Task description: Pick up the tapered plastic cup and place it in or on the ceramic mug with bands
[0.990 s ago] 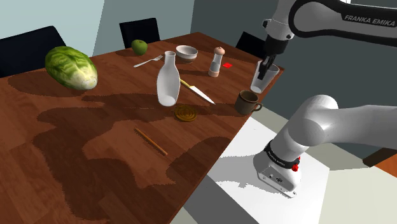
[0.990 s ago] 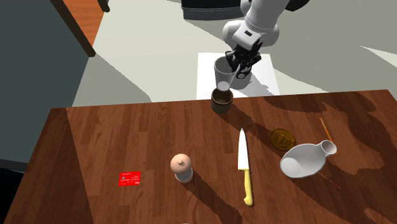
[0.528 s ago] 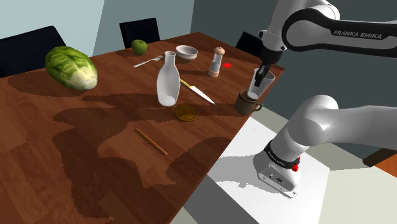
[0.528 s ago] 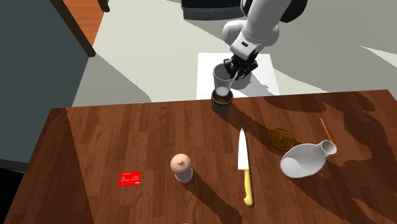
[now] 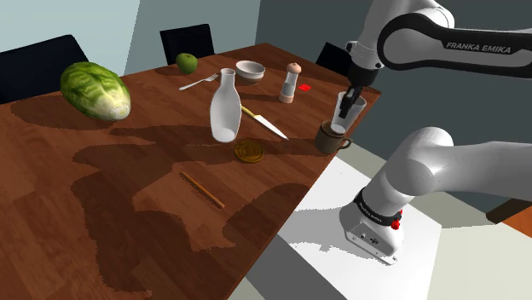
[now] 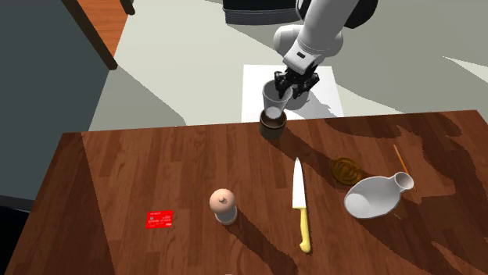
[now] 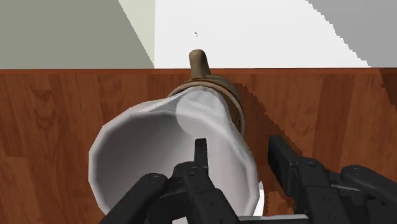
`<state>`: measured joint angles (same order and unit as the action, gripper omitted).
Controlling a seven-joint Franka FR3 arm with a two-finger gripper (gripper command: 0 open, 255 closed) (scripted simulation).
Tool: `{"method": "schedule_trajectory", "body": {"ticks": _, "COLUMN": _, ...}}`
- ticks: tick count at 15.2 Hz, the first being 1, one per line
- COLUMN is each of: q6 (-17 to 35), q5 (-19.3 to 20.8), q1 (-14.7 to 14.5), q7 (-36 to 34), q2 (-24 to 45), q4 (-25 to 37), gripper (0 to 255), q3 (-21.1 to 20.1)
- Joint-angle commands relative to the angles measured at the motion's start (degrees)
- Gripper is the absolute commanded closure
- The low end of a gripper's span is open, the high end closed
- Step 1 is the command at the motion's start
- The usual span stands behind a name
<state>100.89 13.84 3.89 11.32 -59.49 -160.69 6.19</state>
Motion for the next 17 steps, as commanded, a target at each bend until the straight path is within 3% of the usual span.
{"method": "schedule_trajectory", "body": {"ticks": 1, "q6": 0.0, "q5": 0.0, "q1": 0.0, "q7": 0.0, "q2": 0.0, "q4": 0.0, "gripper": 0, "q3": 0.0}}
{"method": "schedule_trajectory", "body": {"ticks": 5, "q6": 0.0, "q5": 0.0, "q1": 0.0, "q7": 0.0, "q2": 0.0, "q4": 0.0, "gripper": 0, "q3": 0.0}}
{"method": "schedule_trajectory", "body": {"ticks": 9, "q6": -6.8, "q5": -1.7, "q1": -0.8, "q7": 0.1, "q2": 0.8, "q4": 7.5, "gripper": 0, "q3": -1.7}}
{"method": "schedule_trajectory", "body": {"ticks": 17, "q6": -6.8, "q5": -1.7, "q1": -0.8, "q7": 0.1, "q2": 0.8, "q4": 7.5, "gripper": 0, "q3": -1.7}}
